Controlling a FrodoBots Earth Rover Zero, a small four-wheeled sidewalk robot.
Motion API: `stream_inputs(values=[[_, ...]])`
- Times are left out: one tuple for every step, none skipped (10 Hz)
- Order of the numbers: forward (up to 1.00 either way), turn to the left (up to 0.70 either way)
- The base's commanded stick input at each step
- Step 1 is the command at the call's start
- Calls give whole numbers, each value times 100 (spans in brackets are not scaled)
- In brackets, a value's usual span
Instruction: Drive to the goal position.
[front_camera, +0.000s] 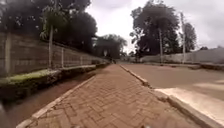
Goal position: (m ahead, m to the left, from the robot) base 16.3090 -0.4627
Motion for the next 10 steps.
stream_inputs(values=[[70,0],[70,0],[70,0],[70,0],[70,0],[70,0],[70,0],[70,0],[70,0],[70,0]])
